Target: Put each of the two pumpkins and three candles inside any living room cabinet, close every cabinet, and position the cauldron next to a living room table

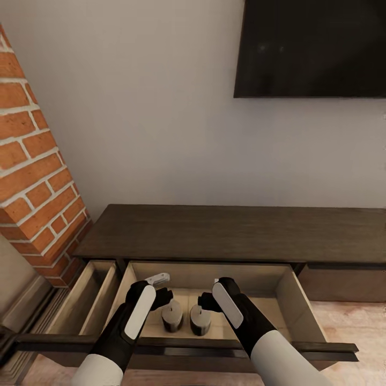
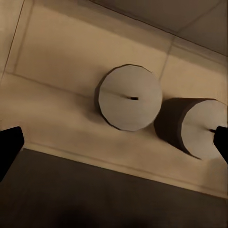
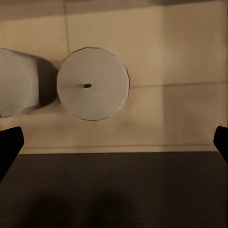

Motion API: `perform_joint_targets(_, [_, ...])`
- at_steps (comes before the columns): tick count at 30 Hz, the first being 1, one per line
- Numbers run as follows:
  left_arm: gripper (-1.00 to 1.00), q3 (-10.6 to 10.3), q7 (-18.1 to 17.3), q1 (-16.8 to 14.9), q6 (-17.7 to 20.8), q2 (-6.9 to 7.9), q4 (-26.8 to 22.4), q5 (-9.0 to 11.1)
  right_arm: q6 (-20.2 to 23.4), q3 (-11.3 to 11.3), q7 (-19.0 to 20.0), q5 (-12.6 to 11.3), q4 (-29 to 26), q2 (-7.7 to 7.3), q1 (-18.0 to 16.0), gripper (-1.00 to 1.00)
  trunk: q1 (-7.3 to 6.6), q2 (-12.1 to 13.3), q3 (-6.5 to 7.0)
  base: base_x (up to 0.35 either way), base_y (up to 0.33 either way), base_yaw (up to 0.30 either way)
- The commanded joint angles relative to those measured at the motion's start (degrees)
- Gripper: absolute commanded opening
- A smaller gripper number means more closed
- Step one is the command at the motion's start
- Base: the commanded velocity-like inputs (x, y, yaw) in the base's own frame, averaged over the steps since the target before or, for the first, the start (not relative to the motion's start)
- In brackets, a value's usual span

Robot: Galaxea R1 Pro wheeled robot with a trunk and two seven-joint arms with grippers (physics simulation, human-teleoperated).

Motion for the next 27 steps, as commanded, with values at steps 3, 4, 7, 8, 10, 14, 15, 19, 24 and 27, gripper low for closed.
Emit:
perform_joint_targets(3, [1.00, 1.72, 0.00, -0.20, 0.80, 0.00, -0.10, 0.02, 0.00, -0.06, 0.00, 0.04, -0.13, 0.00, 0.00, 1.00, -0.66, 1.22, 0.54, -0.178, 0.000, 0.000])
perform_joint_targets(4, [1.00, 1.91, 0.00, -0.21, 0.90, 0.00, -0.11, 0.02, 0.00, -0.07, 0.00, 0.05, -0.14, 0.00, 0.00, 1.00, -0.88, 1.62, 0.72, -0.077, 0.000, 0.000])
perform_joint_targets(7, [1.00, 2.45, 0.00, -0.25, 1.16, 0.00, -0.12, 0.03, 0.02, -0.14, 0.00, 0.01, -0.16, 0.00, 0.00, 1.00, -1.54, 2.82, 1.26, -0.035, 0.000, 0.000])
perform_joint_targets(8, [1.00, 2.58, 0.00, -0.25, 1.23, 0.00, -0.13, 0.02, 0.01, -0.21, 0.00, 0.00, -0.19, 0.00, 0.00, 1.00, -1.76, 3.22, 1.44, -0.013, 0.000, 0.000])
perform_joint_targets(10, [1.00, 2.67, 0.00, -0.26, 1.26, 0.00, -0.13, 0.02, 0.00, -0.26, 0.00, -0.01, -0.23, 0.00, 0.00, 1.00, -2.20, 4.03, 1.80, -0.007, 0.000, 0.000])
perform_joint_targets(14, [1.00, 2.73, 0.00, -0.26, 1.29, 0.04, -0.13, 0.02, 0.00, -0.30, 0.00, -0.01, -0.28, 0.00, 0.00, 1.00, -3.08, 5.63, 2.52, -0.091, 0.000, 0.000])
perform_joint_targets(15, [1.00, 2.74, 0.00, -0.26, 1.29, 0.05, -0.13, 0.02, 0.00, -0.34, 0.00, -0.01, -0.31, 0.00, 0.00, 1.00, -3.30, 6.03, 2.70, -0.242, 0.000, 0.000])
perform_joint_targets(19, [1.00, 2.78, 0.00, -0.26, 1.29, 0.06, -0.13, 0.02, 0.10, -0.49, -0.02, -0.01, -0.34, 0.00, -0.01, 1.00, -4.18, 7.63, 3.41, -0.124, 0.000, 0.000])
perform_joint_targets(24, [1.00, 2.76, 0.00, -0.35, 1.92, 0.07, -0.13, 0.02, 0.49, -0.68, -0.33, -0.01, -0.76, 0.00, -0.07, 1.00, -5.28, 9.64, 4.31, -0.022, 0.000, 0.000])
perform_joint_targets(27, [1.00, 2.75, 0.00, -0.48, 2.70, 0.07, -0.13, 0.02, 0.60, -0.76, -0.47, -0.08, -1.20, 0.00, -0.08, 1.00, -5.94, 10.84, 4.85, -0.003, 0.000, 0.000])
